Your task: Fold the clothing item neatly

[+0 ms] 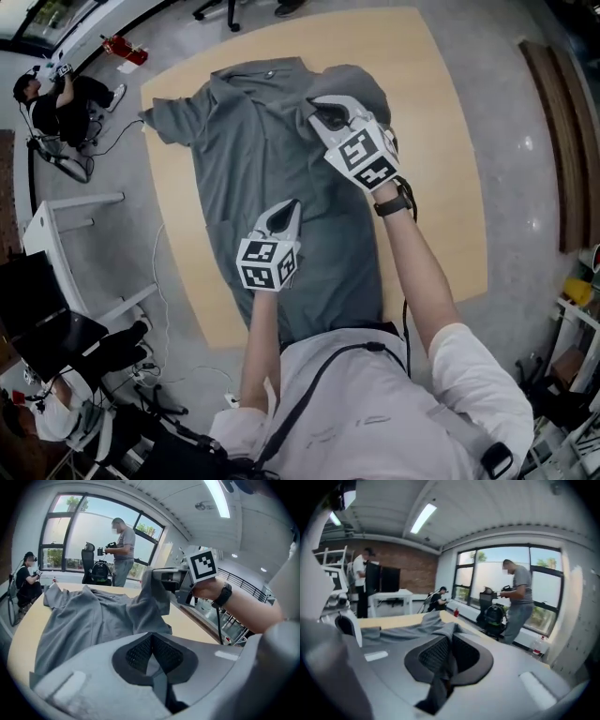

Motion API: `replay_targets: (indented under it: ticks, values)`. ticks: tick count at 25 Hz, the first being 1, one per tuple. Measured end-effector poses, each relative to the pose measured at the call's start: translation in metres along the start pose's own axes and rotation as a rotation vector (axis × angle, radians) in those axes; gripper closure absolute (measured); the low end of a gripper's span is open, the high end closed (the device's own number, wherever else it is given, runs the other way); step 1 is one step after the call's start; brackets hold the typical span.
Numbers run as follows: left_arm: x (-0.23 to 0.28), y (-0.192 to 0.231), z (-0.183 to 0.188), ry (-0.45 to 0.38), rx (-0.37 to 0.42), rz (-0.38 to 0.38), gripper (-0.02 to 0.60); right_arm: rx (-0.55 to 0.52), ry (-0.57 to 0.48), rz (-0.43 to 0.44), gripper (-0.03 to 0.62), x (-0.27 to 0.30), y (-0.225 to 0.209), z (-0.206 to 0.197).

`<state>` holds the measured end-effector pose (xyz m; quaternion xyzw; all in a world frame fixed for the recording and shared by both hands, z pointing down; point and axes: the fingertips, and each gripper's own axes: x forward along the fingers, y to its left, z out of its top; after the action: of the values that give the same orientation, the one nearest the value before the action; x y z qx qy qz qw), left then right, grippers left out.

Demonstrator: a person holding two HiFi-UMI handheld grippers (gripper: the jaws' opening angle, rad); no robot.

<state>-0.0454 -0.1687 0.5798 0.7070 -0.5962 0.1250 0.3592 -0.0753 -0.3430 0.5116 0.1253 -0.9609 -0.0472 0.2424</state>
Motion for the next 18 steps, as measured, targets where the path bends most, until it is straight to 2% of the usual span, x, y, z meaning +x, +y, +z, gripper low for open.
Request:
replay_targets:
  ticks: [2, 3, 5, 6, 8, 10, 12, 15, 16, 18]
  values:
    - [-0.011, 0.009, -0.003, -0.004, -0.011, 0.015, 0.581, -0.046, 0.104, 0.101, 0.562, 0.034, 0.043, -0.022]
    - [-0.016, 0.012, -0.006, -0.003, -0.018, 0.021, 0.581, -0.025, 0.140, 0.145, 0.527, 0.047, 0.061, -0.037]
    - [-0.024, 0.020, -0.013, 0.002, -0.033, 0.028, 0.581, 0.079, 0.176, 0.230, 0.350, 0.060, 0.092, -0.065]
    - [-0.027, 0.023, -0.016, 0.006, -0.042, 0.030, 0.581, 0.140, 0.175, 0.255, 0.308, 0.060, 0.102, -0.076]
    - [-0.030, 0.029, -0.024, 0.013, -0.060, 0.031, 0.581, 0.242, 0.141, 0.255, 0.297, 0.045, 0.107, -0.089]
    - [-0.028, 0.031, -0.030, 0.020, -0.069, 0.026, 0.581, 0.325, 0.090, 0.187, 0.287, 0.016, 0.093, -0.098]
    - [-0.024, 0.032, -0.034, 0.027, -0.071, 0.015, 0.581, 0.403, 0.067, 0.045, 0.311, -0.016, 0.060, -0.116]
    - [-0.018, 0.030, -0.035, 0.031, -0.067, 0.000, 0.581, 0.557, 0.147, -0.159, 0.326, -0.046, 0.004, -0.174]
    - [-0.016, 0.029, -0.035, 0.033, -0.064, -0.004, 0.581, 0.600, 0.181, -0.193, 0.326, -0.048, -0.009, -0.194]
    - [-0.014, 0.025, -0.033, 0.038, -0.055, -0.010, 0.581, 0.651, 0.214, -0.205, 0.326, -0.038, -0.028, -0.219]
